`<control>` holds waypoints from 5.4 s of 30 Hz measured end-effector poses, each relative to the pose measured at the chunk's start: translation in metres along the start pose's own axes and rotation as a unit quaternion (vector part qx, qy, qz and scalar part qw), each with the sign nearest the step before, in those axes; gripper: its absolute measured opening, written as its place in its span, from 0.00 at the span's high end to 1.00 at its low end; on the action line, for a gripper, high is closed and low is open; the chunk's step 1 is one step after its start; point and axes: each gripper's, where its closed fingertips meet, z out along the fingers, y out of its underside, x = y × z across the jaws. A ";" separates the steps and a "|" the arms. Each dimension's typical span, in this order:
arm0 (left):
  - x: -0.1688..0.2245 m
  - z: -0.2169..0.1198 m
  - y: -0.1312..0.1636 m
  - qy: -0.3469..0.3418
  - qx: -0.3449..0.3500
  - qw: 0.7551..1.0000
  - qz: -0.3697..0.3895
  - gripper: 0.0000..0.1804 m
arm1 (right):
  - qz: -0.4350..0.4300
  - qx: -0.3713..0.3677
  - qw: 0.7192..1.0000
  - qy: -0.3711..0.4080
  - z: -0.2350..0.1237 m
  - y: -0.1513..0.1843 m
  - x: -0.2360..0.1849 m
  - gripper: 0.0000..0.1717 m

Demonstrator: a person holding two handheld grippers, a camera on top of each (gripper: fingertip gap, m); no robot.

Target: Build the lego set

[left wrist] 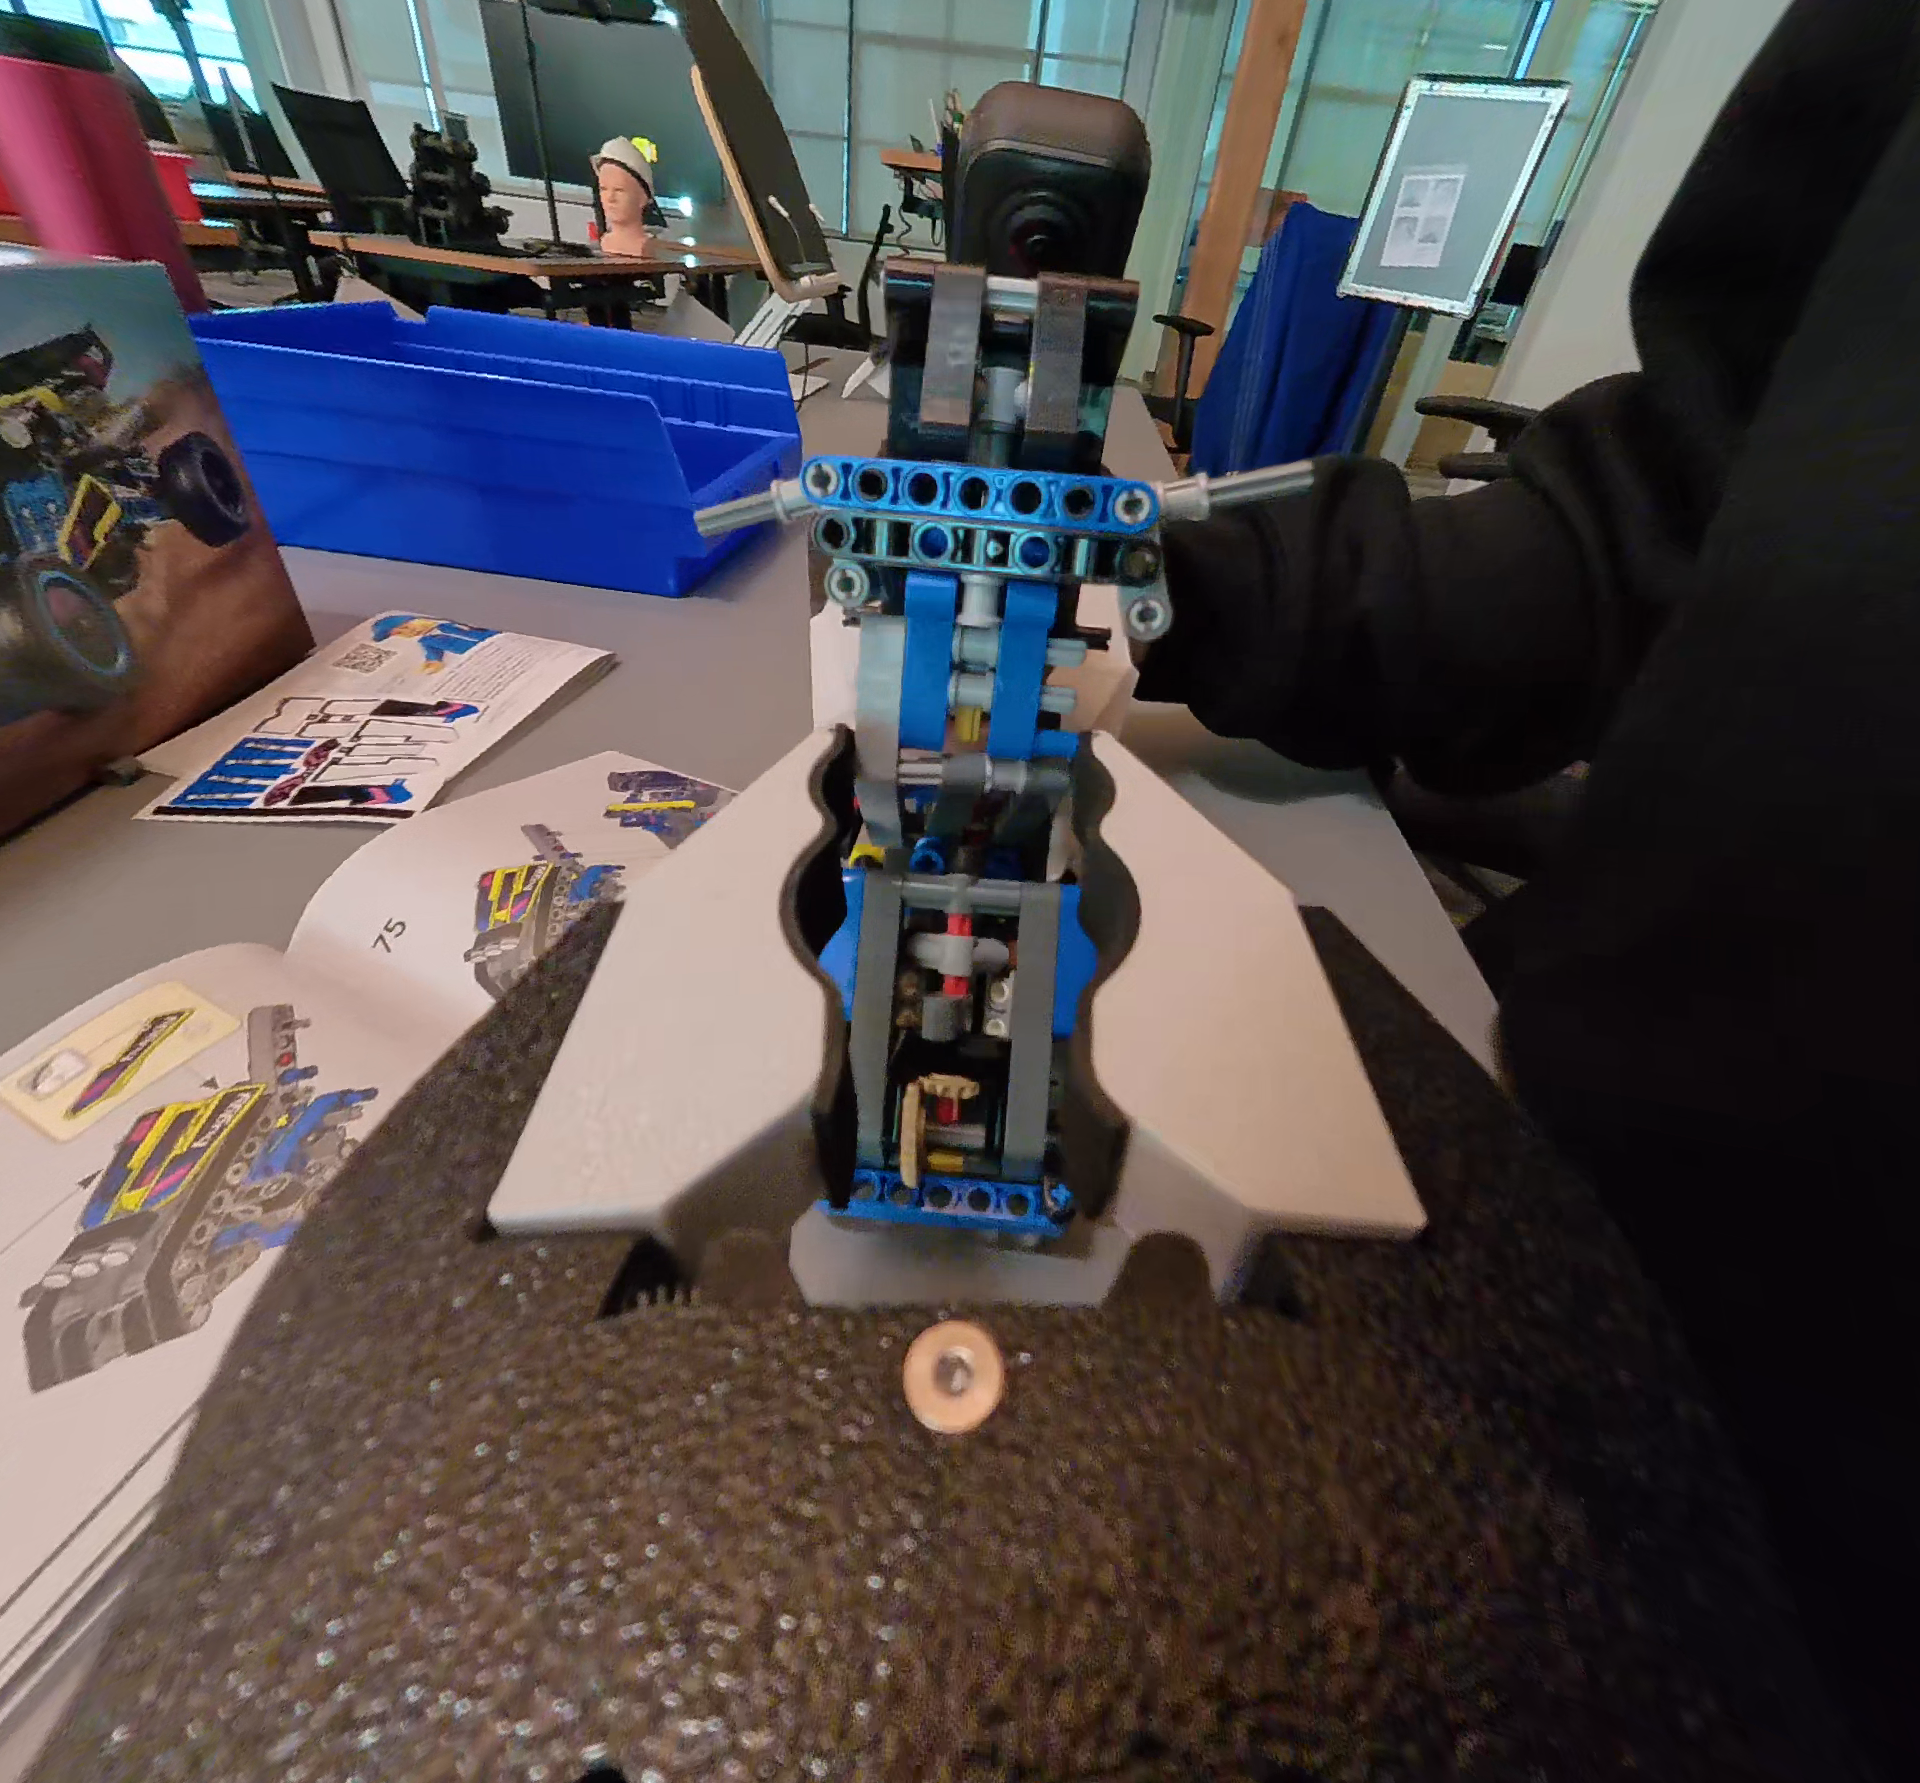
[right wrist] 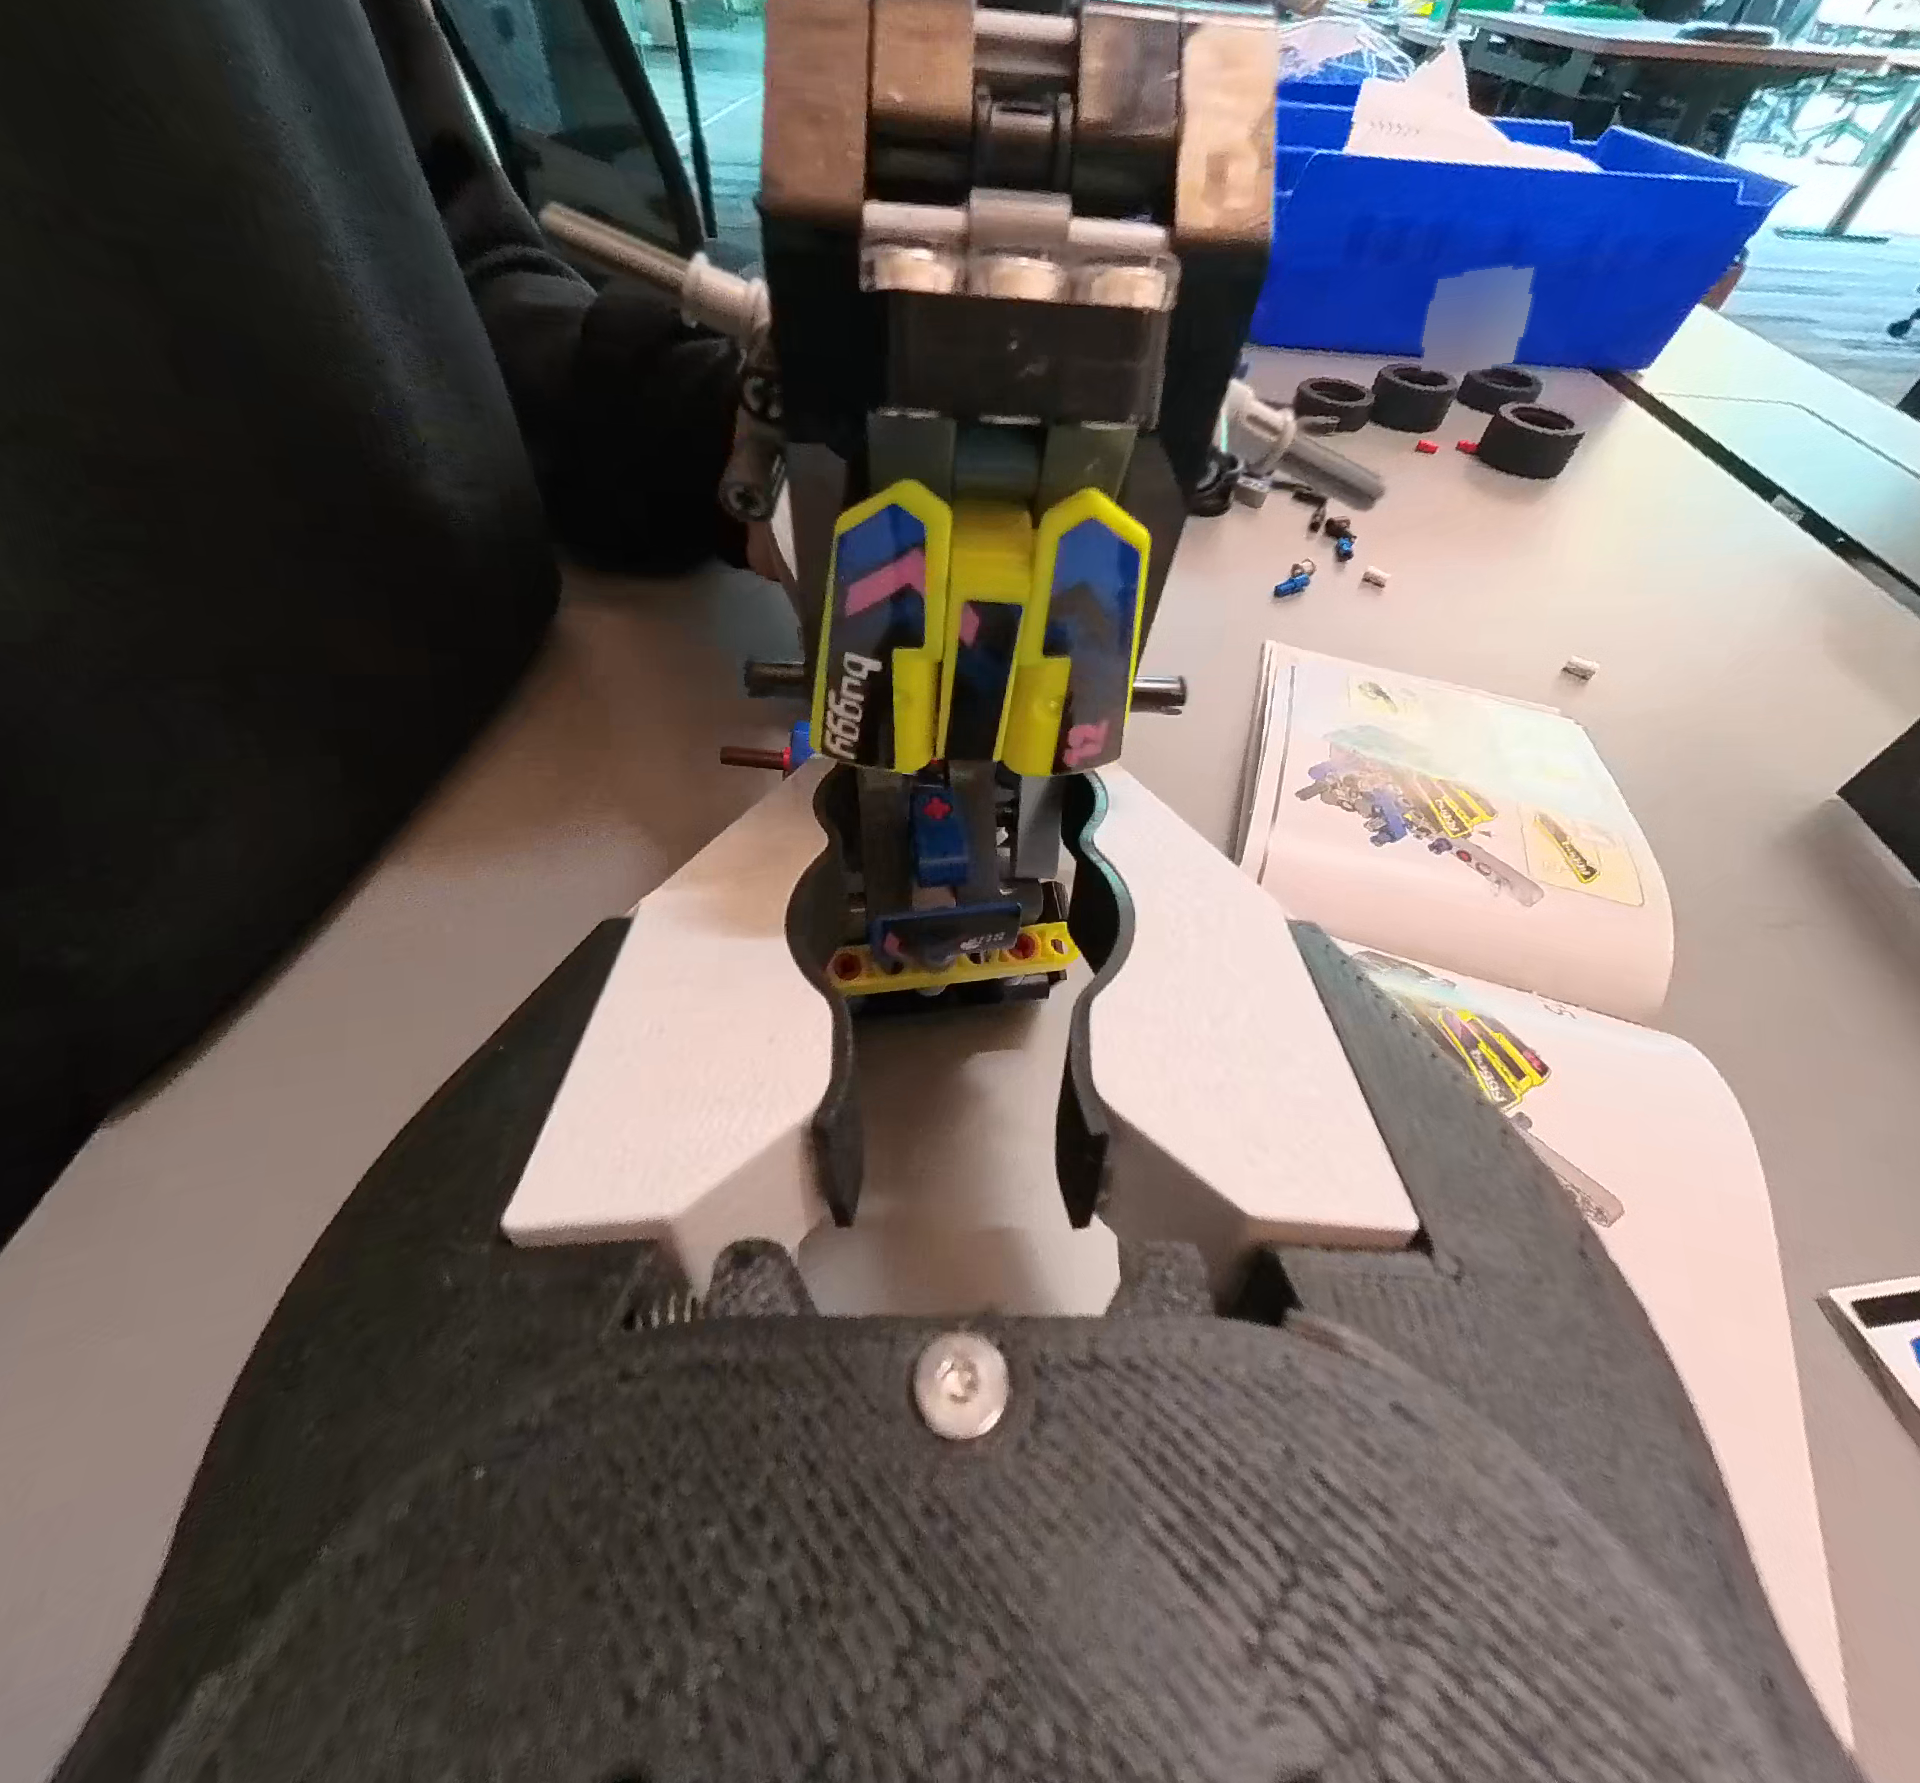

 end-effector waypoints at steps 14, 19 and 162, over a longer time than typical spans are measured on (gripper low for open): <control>0.007 -0.013 -0.019 0.123 0.028 0.992 0.026 0.92 | 0.008 0.002 0.998 -0.061 -0.007 0.001 -0.017 0.79; 0.004 -0.006 -0.013 0.158 -0.002 0.985 0.065 0.79 | -0.001 0.002 0.996 -0.088 -0.009 0.001 -0.025 0.78; 0.005 -0.004 0.015 -0.094 -0.098 0.982 0.128 0.72 | -0.084 -0.040 0.869 0.485 -0.012 -0.015 0.002 0.97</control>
